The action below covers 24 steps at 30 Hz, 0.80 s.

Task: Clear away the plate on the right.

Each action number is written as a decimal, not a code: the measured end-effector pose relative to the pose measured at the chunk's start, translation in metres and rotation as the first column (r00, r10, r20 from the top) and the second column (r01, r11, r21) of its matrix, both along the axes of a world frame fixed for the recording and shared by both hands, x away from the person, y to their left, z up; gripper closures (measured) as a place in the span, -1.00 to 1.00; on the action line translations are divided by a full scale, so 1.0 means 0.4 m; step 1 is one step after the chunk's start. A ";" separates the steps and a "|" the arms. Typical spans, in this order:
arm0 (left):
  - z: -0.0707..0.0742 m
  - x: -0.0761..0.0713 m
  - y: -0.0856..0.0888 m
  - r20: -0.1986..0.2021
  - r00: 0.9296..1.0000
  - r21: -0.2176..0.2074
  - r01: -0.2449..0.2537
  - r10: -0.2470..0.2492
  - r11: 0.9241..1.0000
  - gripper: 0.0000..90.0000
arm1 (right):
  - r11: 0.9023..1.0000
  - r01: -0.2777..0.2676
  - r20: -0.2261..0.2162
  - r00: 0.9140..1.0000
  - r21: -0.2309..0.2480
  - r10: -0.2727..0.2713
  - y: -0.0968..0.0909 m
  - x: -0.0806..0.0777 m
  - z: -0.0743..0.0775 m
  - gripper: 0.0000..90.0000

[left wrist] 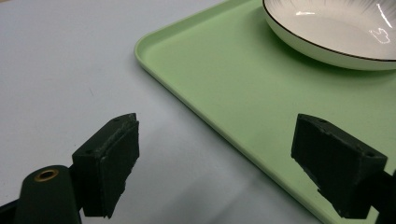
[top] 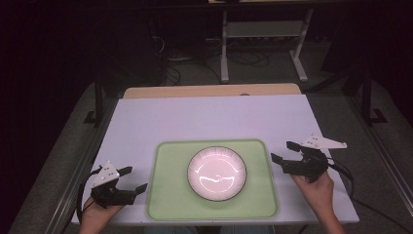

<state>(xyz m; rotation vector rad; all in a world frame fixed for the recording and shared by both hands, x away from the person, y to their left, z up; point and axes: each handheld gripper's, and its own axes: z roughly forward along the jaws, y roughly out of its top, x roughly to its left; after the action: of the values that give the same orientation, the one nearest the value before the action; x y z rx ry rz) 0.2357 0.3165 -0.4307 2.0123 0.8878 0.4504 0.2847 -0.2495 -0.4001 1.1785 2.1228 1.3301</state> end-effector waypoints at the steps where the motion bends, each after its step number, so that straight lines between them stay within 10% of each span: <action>1: 0.000 0.000 0.000 0.000 1.000 -0.001 0.000 0.000 1.000 -0.66 | 1.000 0.001 0.006 1.000 -0.005 -0.001 -0.004 -0.003 0.001 -0.53; 24: 0.003 -0.003 0.000 0.003 1.000 -0.008 0.004 -0.004 1.000 -0.66 | 0.998 0.060 0.041 0.997 -0.022 -0.059 -0.079 -0.059 -0.009 -0.60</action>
<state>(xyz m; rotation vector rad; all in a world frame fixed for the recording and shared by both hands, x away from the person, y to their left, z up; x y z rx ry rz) 0.2345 0.3164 -0.4296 2.0049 0.8824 0.4474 0.2612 -0.2810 -0.4035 1.1864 2.0532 1.2888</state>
